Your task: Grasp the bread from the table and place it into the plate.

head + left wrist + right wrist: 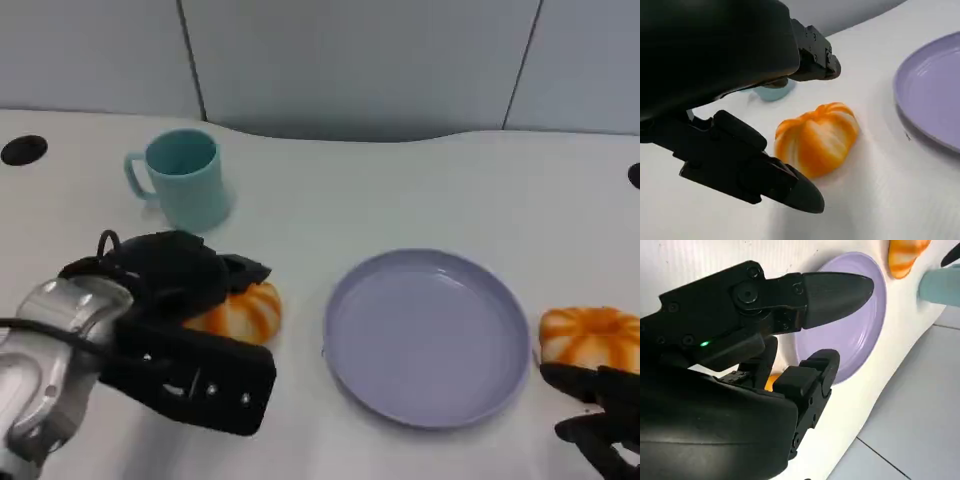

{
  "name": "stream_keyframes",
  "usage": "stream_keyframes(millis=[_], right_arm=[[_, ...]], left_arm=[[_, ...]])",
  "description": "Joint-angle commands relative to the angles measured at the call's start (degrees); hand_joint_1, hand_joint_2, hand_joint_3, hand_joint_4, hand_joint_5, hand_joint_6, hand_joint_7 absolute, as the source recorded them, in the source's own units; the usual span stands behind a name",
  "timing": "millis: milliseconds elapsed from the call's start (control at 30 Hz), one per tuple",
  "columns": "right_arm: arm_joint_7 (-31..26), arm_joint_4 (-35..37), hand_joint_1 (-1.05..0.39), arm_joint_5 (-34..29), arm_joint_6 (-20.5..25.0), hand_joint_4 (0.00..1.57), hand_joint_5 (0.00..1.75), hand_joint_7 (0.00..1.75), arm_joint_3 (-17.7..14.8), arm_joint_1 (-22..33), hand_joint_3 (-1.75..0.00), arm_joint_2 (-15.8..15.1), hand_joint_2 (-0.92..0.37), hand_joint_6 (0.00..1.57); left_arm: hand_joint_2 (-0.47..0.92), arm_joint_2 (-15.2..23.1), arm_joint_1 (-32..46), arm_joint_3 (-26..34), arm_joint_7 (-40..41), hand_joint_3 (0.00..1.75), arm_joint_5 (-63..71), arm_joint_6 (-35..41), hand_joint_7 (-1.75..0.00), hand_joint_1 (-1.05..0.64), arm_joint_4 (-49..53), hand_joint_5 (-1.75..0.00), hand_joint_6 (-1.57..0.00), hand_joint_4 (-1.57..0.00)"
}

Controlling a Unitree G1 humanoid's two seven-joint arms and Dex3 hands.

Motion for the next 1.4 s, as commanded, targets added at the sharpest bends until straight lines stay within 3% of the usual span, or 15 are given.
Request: stream_keyframes(millis=[33, 267, 600, 933, 1100, 1400], right_arm=[[-0.32, -1.44, -0.42, -0.52, 0.71, 0.46, 0.77, 0.0, -0.32, 0.7, -0.39, -0.61, -0.92, 0.71], [0.29, -2.11, -0.41, 0.35, 0.56, 0.46, 0.77, 0.0, -1.02, 1.54, -0.4, -0.57, -0.92, 0.69], [0.26, -3.69, -0.42, 0.96, 1.29, 0.44, 0.76, 0.0, -1.35, 2.72, -0.41, -0.35, -0.92, 0.68], [0.2, -4.5, -0.42, 0.67, 1.41, 0.44, 0.75, 0.0, -1.48, 3.28, -0.42, -0.65, -0.92, 0.67], [0.28, -4.51, -0.41, 0.89, 1.15, 0.44, 0.75, 0.0, -1.69, 3.36, -0.43, -0.68, -0.92, 0.67], [0.72, -4.5, -0.42, 1.62, 1.09, 0.43, 0.74, 0.0, -2.29, 3.55, -0.43, -0.53, -0.92, 0.67]], left_arm=[[0.72, -4.04, -5.68, -2.77, 2.32, 0.0, 1.46, 3.3, -0.01, -0.68, 10.62, -0.23, -0.15, 0.0], [0.75, -11.07, -12.69, -6.65, 9.66, 0.01, 3.41, 9.07, -0.01, -0.66, 26.35, -0.2, -0.17, -0.01], [0.74, -15.43, -18.0, -9.71, 11.66, 0.0, 1.28, 11.04, -0.01, -0.67, 40.06, -0.23, -0.21, 0.0], [0.75, -15.17, -20.45, -11.69, 11.22, 0.0, -0.82, 10.19, -0.02, -0.7, 46.26, -0.22, -0.25, -0.05], [0.74, -13.04, -21.09, -13.89, 9.43, 0.0, 0.25, 9.31, -0.02, -0.65, 46.68, -0.22, -0.28, -0.07], [0.78, -11.66, -23.09, -15.78, 5.73, 0.01, -0.08, 8.77, 0.0, -0.58, 47.33, -0.16, -0.22, -0.01]])
